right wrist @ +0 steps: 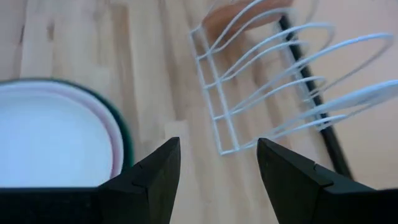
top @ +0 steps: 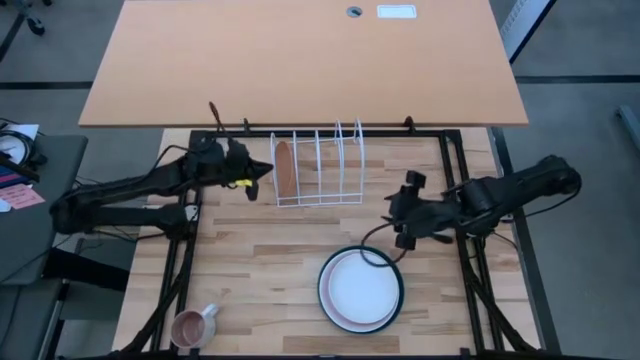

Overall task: Sort dishes
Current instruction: Put the small white plate in the dish rack

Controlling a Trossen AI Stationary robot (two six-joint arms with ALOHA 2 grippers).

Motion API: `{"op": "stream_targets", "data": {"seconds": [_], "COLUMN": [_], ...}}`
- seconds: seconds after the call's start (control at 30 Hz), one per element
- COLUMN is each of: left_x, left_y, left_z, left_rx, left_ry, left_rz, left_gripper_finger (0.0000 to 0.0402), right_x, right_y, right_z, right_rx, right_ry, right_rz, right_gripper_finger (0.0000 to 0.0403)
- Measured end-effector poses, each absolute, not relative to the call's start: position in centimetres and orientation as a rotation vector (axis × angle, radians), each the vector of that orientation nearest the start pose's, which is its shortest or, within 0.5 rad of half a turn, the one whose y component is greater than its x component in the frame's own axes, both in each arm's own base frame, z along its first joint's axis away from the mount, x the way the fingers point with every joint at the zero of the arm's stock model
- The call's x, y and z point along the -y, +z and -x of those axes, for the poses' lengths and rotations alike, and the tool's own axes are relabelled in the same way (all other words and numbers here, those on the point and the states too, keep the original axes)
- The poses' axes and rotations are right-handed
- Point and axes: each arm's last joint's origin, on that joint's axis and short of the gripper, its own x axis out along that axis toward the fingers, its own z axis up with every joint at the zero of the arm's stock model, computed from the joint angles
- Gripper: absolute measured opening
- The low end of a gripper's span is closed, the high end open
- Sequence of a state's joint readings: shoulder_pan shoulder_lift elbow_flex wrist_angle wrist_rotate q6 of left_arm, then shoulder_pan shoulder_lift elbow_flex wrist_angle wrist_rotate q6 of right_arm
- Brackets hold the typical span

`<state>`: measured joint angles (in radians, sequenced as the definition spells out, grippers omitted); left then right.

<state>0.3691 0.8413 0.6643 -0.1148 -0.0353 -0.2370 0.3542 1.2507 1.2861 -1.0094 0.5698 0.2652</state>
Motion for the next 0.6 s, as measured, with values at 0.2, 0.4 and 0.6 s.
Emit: {"op": "stream_targets", "data": {"seconds": [0.2, 0.4, 0.6], "left_x": [-5.7, -4.6, -3.1], "left_y": [29.4, 29.2, 29.2], "left_z": [-18.1, -18.6, -18.9], "left_rx": [-0.191, -0.208, -0.211], "left_ry": [0.358, 0.305, 0.236], "left_rz": [0.257, 0.277, 0.313], "left_gripper_finger": [0.001, 0.001, 0.001], "right_x": [-7.1, -8.0, -10.4], "right_y": [32.4, 31.0, 30.9], "right_z": [-23.7, -23.1, -22.0], "right_rx": [-0.957, -1.088, -1.073], "right_ry": [-0.343, -0.397, -0.382], "right_rz": [0.201, 0.103, 0.0], "right_gripper_finger": [0.0217, 0.0217, 0.0217]}}
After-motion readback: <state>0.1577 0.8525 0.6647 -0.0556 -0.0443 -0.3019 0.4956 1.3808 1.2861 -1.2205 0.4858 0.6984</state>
